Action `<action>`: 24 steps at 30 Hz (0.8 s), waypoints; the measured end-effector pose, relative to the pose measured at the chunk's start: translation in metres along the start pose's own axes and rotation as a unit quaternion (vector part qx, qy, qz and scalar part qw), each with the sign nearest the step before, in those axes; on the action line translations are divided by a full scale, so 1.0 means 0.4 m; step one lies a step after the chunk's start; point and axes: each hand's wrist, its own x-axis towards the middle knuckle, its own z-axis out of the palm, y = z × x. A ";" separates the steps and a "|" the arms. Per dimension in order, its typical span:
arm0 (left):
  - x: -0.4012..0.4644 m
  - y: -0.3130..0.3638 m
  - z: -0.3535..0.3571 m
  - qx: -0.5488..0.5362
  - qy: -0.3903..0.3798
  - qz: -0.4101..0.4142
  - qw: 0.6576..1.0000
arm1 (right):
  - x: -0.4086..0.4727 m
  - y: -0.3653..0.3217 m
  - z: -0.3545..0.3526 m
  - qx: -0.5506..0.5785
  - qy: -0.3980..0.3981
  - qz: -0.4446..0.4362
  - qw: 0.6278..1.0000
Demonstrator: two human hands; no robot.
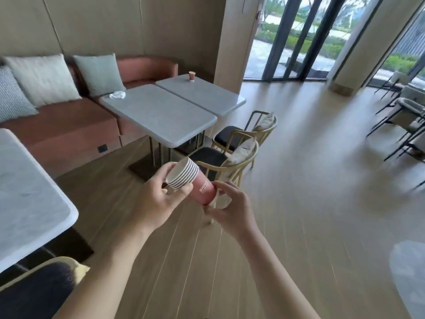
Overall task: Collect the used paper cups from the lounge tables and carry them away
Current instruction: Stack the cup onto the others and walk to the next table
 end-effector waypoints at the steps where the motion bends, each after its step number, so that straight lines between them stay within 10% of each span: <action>1: 0.025 0.006 0.015 -0.003 0.018 -0.004 1.000 | 0.038 0.015 -0.010 0.003 -0.011 -0.006 1.000; 10: 0.144 0.083 0.105 0.056 0.143 -0.023 0.988 | 0.296 0.130 -0.056 0.031 -0.103 -0.084 0.991; 24: 0.363 0.103 0.106 0.154 0.102 -0.081 0.979 | 0.451 0.250 -0.025 0.090 -0.128 -0.060 0.986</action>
